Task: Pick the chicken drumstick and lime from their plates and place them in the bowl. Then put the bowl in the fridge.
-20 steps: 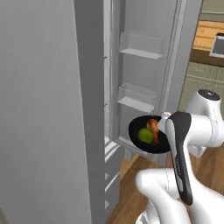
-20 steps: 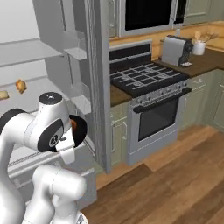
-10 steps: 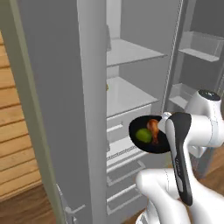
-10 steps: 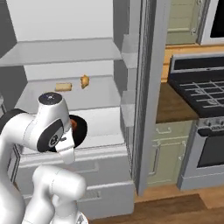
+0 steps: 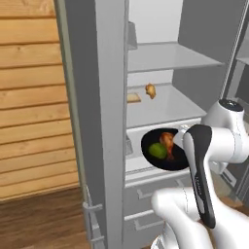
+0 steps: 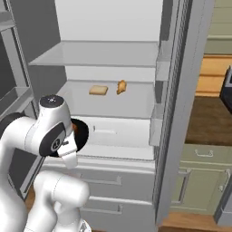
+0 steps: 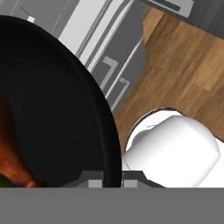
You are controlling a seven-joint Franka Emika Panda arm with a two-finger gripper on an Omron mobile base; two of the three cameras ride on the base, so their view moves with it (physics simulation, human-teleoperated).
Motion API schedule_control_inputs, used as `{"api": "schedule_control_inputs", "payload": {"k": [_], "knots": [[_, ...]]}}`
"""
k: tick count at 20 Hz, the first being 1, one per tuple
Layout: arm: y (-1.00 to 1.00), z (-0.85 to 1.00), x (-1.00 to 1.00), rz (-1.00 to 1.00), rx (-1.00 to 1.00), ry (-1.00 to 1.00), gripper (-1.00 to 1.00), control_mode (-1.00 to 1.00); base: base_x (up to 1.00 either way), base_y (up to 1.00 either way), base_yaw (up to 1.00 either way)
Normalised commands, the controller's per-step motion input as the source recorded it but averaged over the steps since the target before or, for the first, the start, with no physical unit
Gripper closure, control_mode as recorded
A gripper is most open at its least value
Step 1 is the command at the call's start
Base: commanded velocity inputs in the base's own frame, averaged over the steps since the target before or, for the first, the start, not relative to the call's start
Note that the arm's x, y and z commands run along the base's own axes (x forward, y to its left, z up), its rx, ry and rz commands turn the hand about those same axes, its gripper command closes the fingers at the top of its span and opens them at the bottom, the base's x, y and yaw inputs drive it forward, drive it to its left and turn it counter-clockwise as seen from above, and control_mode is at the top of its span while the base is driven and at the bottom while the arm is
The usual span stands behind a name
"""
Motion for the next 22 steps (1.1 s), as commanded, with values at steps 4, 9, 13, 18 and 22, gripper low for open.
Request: {"api": "schedule_control_inputs", "payload": {"k": [4, 9, 13, 18, 22], "knots": [[0.0, 0.0, 0.0, 0.0, 0.0, 0.0, 1.0, 1.0, 0.4, -0.4, 0.19], [0.0, 0.0, 0.0, 0.0, 0.0, 0.0, 1.0, 1.0, 0.43, -0.22, 0.27], [0.0, 0.0, 0.0, 0.0, 0.0, 0.0, 1.0, 1.0, 0.4, -0.14, 0.24], [0.0, 0.0, 0.0, 0.0, 0.0, 0.0, 1.0, 1.0, 0.45, -0.31, 0.05], [0.0, 0.0, 0.0, 0.0, 0.0, 0.0, 1.0, 1.0, 0.5, 0.01, -0.09]]}}
